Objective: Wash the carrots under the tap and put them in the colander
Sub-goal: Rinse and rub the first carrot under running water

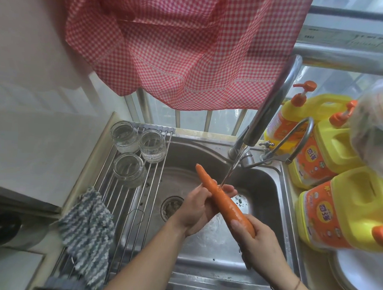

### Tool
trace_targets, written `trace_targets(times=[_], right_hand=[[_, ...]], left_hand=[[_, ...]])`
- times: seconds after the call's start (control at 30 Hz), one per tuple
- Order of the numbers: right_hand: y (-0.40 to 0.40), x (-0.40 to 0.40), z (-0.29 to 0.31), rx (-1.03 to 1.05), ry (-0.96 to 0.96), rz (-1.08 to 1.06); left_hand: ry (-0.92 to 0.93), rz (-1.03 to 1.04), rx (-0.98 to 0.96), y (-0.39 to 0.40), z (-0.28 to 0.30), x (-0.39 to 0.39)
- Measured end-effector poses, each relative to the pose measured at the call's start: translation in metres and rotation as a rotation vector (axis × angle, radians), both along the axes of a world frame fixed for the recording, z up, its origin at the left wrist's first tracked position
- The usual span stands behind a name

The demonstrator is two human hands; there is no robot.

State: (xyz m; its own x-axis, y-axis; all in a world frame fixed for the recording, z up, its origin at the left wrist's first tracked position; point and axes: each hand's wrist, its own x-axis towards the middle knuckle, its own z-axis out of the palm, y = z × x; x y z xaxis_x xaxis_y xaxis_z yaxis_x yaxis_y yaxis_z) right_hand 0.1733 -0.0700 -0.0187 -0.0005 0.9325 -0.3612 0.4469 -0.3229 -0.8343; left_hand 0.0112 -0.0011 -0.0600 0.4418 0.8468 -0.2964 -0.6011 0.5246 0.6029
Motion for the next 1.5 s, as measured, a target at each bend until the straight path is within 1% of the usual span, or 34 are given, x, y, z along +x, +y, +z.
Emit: trace_targets(times=[0.07,0.2,0.27,0.33,0.4,0.47,0.5,0.53,0.57,0.6,0.67,0.7,0.73,0.8,0.87,0.93,0.97,1.0,1.07,1.1,1.13,1.17,1.23,1.3,1.43,1.5], right_hand=[[0.001,0.000,0.001,-0.026,0.049,-0.005],[0.001,0.000,-0.003,0.042,-0.067,0.015],[0.002,0.000,-0.002,0.050,-0.083,0.033],[0.003,0.001,0.001,-0.015,0.068,-0.009],[0.005,0.001,0.005,-0.129,0.213,-0.067],[0.007,0.001,0.008,-0.213,0.271,-0.080],[0.007,0.001,0.010,-0.218,0.271,-0.073],[0.008,0.000,0.010,-0.186,0.230,-0.067],[0.007,0.000,0.009,-0.112,0.109,-0.038],[0.005,0.001,0.006,-0.008,-0.093,0.024],[0.002,0.001,-0.006,0.239,-0.593,0.111],[0.002,0.000,-0.009,0.367,-0.741,0.114],[0.003,-0.002,-0.010,0.464,-0.803,0.110],[0.007,-0.002,-0.014,0.593,-0.861,0.117],[0.009,0.002,-0.017,0.619,-0.877,0.131],[0.009,0.006,-0.017,0.546,-0.789,0.099],[0.009,0.006,-0.014,0.462,-0.677,0.056],[0.010,0.005,-0.011,0.337,-0.499,0.002],[0.017,0.004,-0.005,0.026,-0.041,-0.138],[0.020,0.004,-0.002,-0.090,0.143,-0.189],[0.023,0.005,0.000,-0.142,0.254,-0.217],[0.026,0.006,0.002,-0.149,0.288,-0.219],[0.027,0.008,0.003,-0.135,0.285,-0.201],[0.027,0.008,0.001,-0.140,0.308,-0.218],[0.024,0.008,-0.003,-0.170,0.423,-0.285],[0.022,0.008,-0.004,-0.180,0.459,-0.304]], left_hand=[[-0.006,0.006,-0.009,0.000,-0.001,0.000],[-0.007,0.030,-0.029,0.001,-0.003,0.003],[-0.010,0.016,-0.027,0.001,-0.003,0.003],[-0.017,0.011,-0.020,0.001,-0.004,0.002],[-0.048,0.015,-0.019,0.000,-0.006,0.001],[-0.043,0.018,-0.009,0.001,-0.007,0.001],[-0.023,0.026,-0.013,0.002,-0.006,0.003],[-0.005,0.040,-0.023,0.003,-0.006,0.004],[0.007,0.060,-0.040,0.003,-0.005,0.006],[0.005,0.085,-0.062,0.003,-0.006,0.009],[-0.020,0.131,-0.117,0.002,-0.005,0.014],[-0.018,0.137,-0.134,0.000,-0.003,0.016],[0.018,0.125,-0.140,-0.001,-0.003,0.017],[0.145,0.050,-0.118,-0.004,-0.003,0.016],[0.210,-0.024,-0.111,-0.004,-0.003,0.011],[0.185,-0.034,-0.117,-0.002,-0.003,0.007],[0.149,-0.027,-0.117,-0.001,-0.001,0.006],[0.108,-0.014,-0.126,0.000,-0.001,0.005],[0.019,0.002,-0.149,0.001,-0.003,0.002],[-0.019,-0.002,-0.158,0.001,-0.003,0.001],[-0.054,-0.007,-0.168,0.000,-0.005,-0.001],[-0.096,-0.009,-0.179,-0.001,-0.006,-0.002],[-0.184,-0.007,-0.190,-0.003,-0.006,-0.005],[-0.224,-0.009,-0.166,-0.003,-0.008,-0.007],[-0.193,-0.047,-0.125,0.001,-0.009,-0.010],[-0.140,-0.052,-0.110,0.002,-0.006,-0.008]])
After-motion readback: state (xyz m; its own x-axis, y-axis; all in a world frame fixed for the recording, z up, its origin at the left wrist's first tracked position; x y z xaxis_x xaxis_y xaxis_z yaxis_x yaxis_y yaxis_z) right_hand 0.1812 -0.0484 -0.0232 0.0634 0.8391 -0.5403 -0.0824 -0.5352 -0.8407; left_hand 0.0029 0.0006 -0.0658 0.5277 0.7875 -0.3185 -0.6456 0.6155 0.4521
